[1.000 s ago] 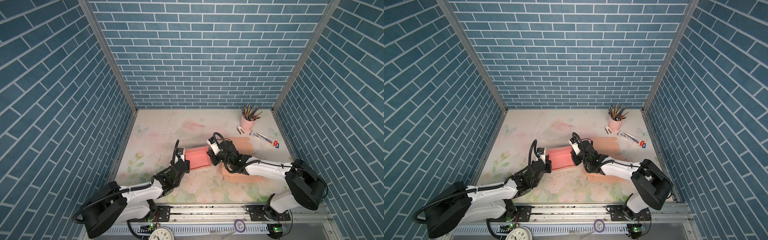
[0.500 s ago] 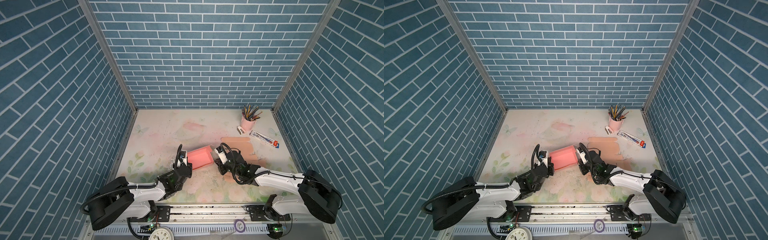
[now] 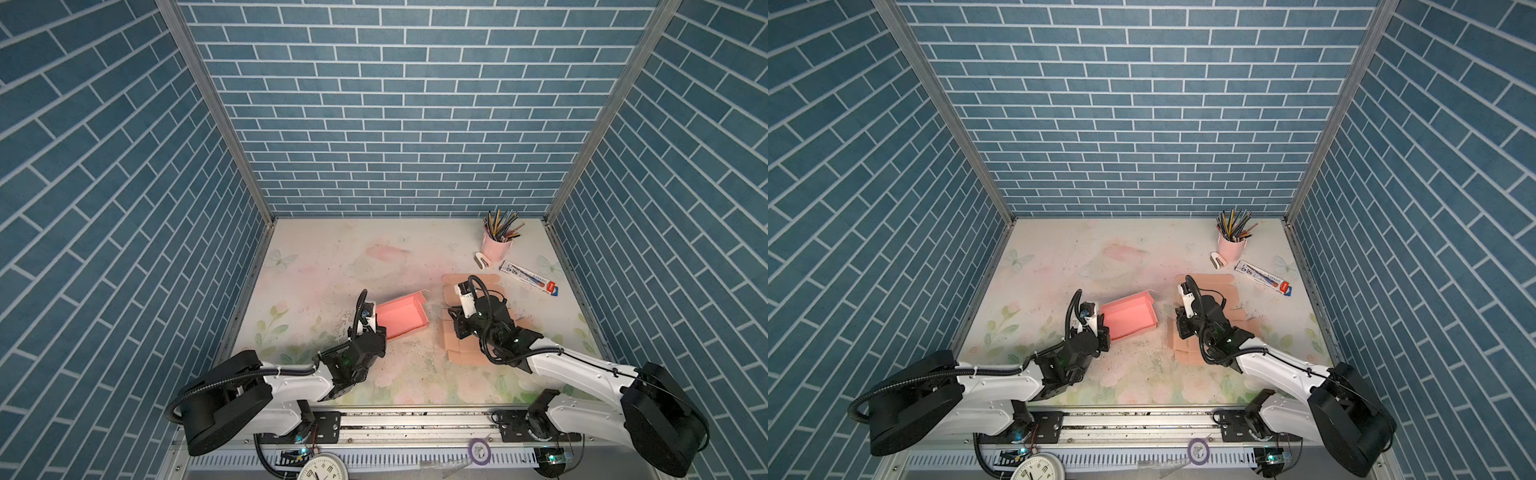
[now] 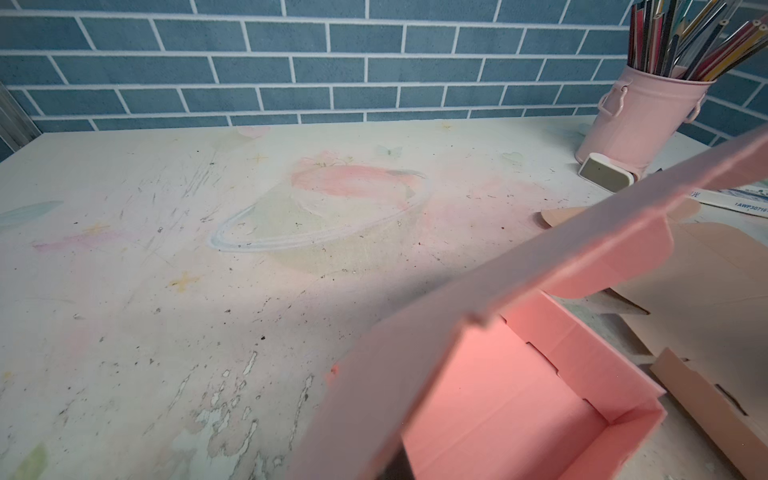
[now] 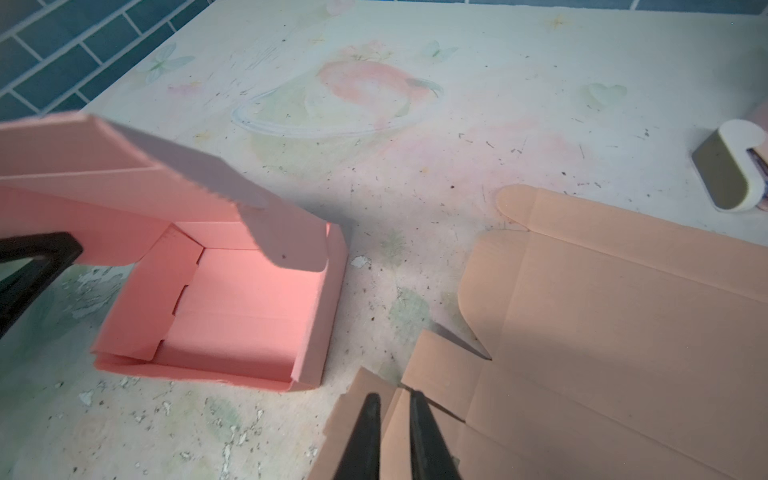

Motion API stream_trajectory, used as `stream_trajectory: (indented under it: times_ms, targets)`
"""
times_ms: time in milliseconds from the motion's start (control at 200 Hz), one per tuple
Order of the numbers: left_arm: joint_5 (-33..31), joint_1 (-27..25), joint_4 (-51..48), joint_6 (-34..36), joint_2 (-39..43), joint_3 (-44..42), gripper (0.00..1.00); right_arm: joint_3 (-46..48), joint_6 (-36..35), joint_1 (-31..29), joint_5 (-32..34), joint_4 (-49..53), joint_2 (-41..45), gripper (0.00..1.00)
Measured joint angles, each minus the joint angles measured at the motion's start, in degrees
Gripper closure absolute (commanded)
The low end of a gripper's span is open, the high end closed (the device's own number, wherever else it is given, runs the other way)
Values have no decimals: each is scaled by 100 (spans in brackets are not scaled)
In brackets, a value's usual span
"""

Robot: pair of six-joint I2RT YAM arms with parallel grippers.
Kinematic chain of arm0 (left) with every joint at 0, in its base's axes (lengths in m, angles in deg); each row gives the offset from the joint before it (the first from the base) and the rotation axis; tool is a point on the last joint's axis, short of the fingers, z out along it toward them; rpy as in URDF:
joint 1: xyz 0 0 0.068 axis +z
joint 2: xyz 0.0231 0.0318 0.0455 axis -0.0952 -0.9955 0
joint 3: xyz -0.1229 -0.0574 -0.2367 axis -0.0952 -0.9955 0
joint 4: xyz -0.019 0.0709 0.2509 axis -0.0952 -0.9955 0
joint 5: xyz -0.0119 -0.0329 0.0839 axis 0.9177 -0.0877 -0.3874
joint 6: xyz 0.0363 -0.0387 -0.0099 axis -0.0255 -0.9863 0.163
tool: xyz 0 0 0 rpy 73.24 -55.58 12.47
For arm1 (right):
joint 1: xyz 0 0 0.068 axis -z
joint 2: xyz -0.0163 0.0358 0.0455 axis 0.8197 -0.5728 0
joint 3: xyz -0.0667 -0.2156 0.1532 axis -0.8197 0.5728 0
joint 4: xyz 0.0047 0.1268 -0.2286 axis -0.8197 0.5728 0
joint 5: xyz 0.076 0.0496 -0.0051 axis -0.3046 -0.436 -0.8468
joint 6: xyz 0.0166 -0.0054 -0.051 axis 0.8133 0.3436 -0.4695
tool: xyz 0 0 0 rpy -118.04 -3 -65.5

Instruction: Fold the paper box

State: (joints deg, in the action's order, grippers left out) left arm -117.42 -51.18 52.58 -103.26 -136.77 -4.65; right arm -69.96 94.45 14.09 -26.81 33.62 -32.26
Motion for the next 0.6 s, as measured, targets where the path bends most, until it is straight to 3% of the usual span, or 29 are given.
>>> stream_trajectory:
  times_ms: [355,600]
  targets:
    - [7,-13,-13,-35,0,7,99,-944,175,446,-713,-278,-1163,86]
    - [-9,-20,-4,-35,-26,11,99,-1106,319,483,-1213,-608,-1694,86]
